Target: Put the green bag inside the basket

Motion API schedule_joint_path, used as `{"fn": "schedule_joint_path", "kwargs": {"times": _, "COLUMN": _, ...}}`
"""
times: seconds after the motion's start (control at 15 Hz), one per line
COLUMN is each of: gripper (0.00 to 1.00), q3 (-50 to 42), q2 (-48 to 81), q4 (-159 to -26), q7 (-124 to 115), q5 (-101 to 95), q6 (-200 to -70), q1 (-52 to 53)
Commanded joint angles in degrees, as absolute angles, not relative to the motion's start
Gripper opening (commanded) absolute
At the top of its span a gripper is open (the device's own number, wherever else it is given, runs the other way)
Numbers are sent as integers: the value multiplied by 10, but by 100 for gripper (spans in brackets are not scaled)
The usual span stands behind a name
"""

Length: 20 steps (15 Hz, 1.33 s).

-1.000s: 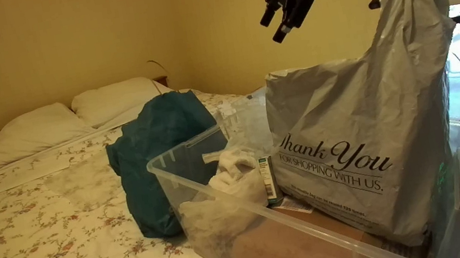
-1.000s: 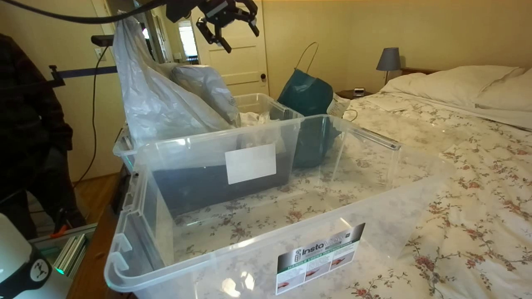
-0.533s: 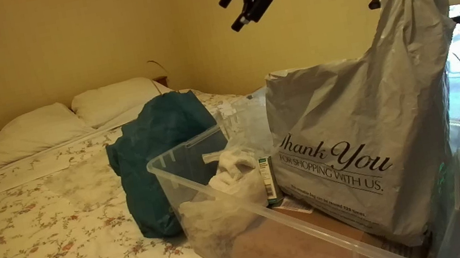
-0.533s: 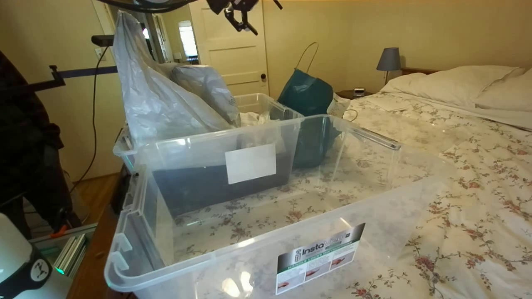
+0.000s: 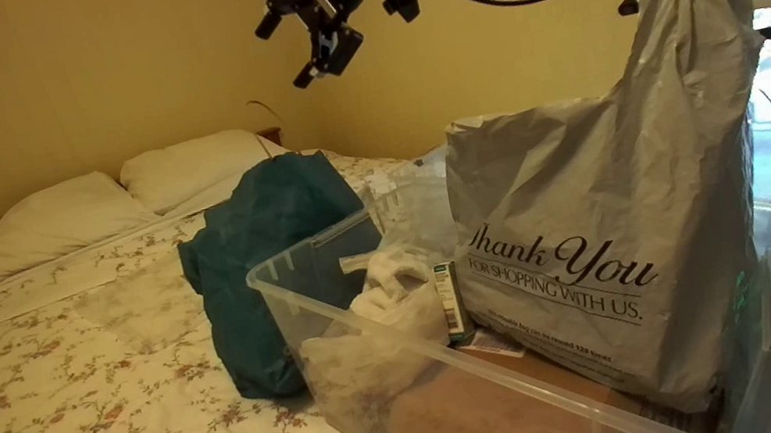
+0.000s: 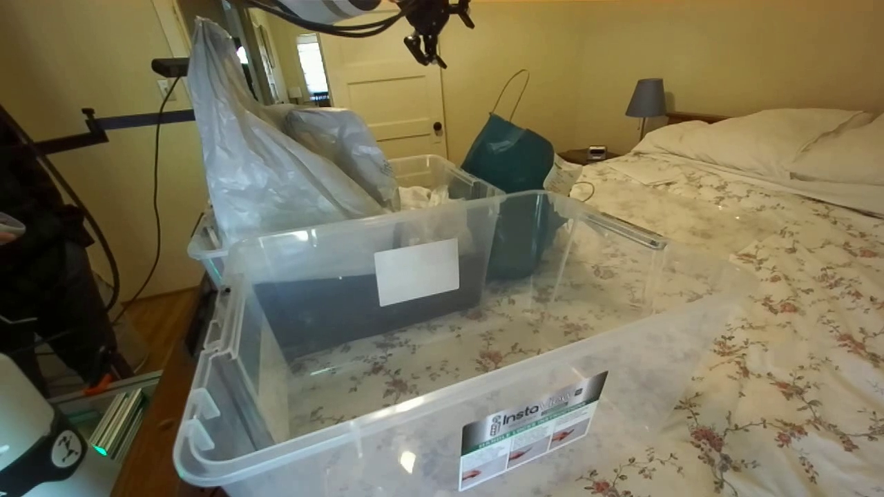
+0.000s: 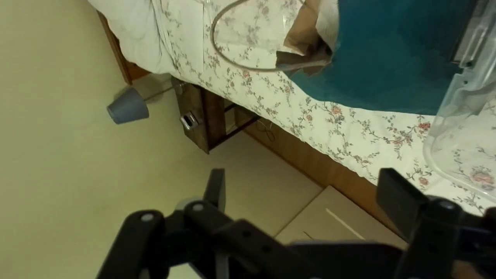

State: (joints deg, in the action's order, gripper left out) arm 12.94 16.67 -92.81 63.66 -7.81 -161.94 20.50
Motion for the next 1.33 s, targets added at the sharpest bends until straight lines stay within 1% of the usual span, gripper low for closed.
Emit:
{"fn": "schedule_joint_path", "kwargs": {"times": 0.0, "gripper": 100, "q3": 164, "q2": 283, "q4": -786, "q7": 720, "q5": -114, "q6": -1629, "q1": 185}}
{"fn": "schedule_joint_path", "kwargs": {"times": 0.6, "gripper": 100, "q3": 123, "q2": 468, "q4": -547, "q7": 775, "q5": -174, "q6": -1638, "q1": 197}}
{"fn": "schedule_joint_path", "kwargs": {"times": 1.0, "gripper": 100, "q3": 114, "q2": 525, "q4": -471, "q7": 767, "q5": -169, "q6": -1641, "q1": 228}}
{"fn": "schedule_joint_path", "kwargs": {"times": 1.27, "gripper": 100, "q3": 65, "q2": 562, "q4": -412, "q7": 724, "q5": -179, "q6": -1674, "q1": 258}}
